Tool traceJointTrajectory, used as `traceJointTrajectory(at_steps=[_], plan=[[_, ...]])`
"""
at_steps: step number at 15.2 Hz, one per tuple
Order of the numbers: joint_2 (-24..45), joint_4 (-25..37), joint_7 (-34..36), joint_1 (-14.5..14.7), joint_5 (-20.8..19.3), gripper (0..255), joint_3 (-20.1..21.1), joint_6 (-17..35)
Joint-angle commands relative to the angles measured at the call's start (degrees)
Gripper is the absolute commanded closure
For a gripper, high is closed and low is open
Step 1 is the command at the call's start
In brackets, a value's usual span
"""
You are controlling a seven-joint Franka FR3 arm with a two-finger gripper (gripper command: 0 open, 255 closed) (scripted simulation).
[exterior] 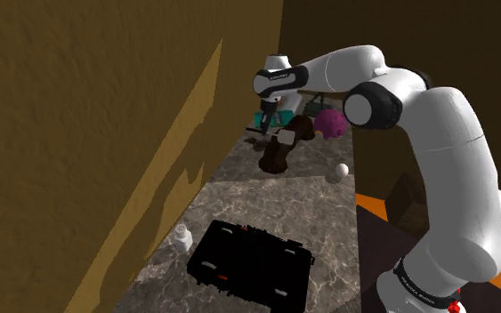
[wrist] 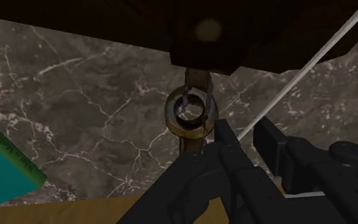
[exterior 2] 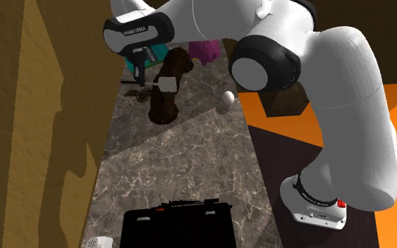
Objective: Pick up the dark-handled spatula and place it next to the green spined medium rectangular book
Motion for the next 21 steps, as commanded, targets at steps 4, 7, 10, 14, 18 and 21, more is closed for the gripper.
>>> traceJointTrajectory(at_steps=[4, 7, 10, 14, 18, 21], plan=[[14.6, 24.9, -1.5, -5.0, 0.6, 255, 0.3, -10.2], [14.9, 23.3, -1.7, -4.9, 0.7, 255, 0.4, -8.2], [15.5, 22.0, -1.9, -4.8, 0.8, 255, 0.4, -6.3], [16.5, 20.7, -2.1, -4.8, 0.9, 255, 0.5, -4.0], [17.9, 20.0, -2.3, -4.8, 1.1, 255, 0.6, -2.0], [19.0, 19.7, -2.4, -4.8, 1.1, 255, 0.8, -0.6]])
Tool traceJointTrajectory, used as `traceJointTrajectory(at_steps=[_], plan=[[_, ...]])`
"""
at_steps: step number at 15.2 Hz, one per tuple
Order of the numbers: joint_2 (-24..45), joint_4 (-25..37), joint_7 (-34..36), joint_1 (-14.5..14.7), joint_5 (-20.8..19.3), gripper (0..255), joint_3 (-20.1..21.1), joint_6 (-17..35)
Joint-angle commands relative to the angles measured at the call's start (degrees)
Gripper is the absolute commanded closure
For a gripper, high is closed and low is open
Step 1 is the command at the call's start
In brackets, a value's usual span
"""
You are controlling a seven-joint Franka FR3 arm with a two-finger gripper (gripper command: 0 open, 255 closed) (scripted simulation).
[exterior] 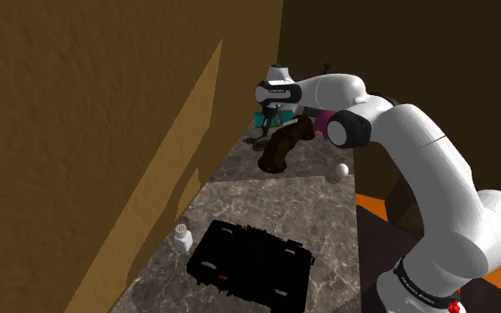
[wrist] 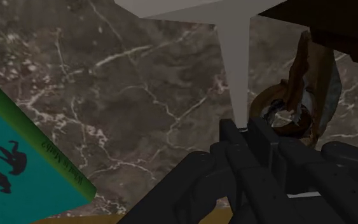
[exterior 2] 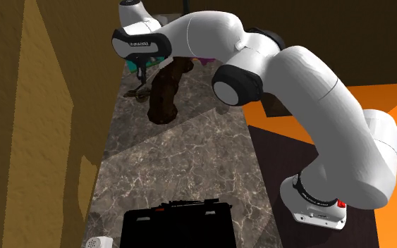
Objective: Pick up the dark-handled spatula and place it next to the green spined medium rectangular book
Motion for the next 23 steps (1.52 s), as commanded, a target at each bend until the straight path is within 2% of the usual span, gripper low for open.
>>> traceJointTrajectory(at_steps=[1, 9, 10, 11, 14, 15, 19, 23], plan=[[2.0, -2.1, 0.0, 0.5, 0.2, 255, 0.4, 1.4], [2.1, -2.1, 0.1, 0.4, -0.1, 255, 0.7, 1.5], [4.9, 2.8, 0.5, 0.0, -0.2, 0, 0.8, -0.6], [2.6, -2.2, -0.4, -0.1, 0.0, 0, 0.7, 1.9], [-0.5, -6.8, -0.2, 0.8, 0.0, 0, 0.6, 3.5], [2.1, -2.1, 0.1, 0.4, -0.1, 0, 0.7, 1.5], [-2.2, -2.5, 0.2, 0.4, -0.4, 0, 0.4, -2.4], [-2.2, -2.5, 0.2, 0.4, -0.4, 0, 0.4, -2.4]])
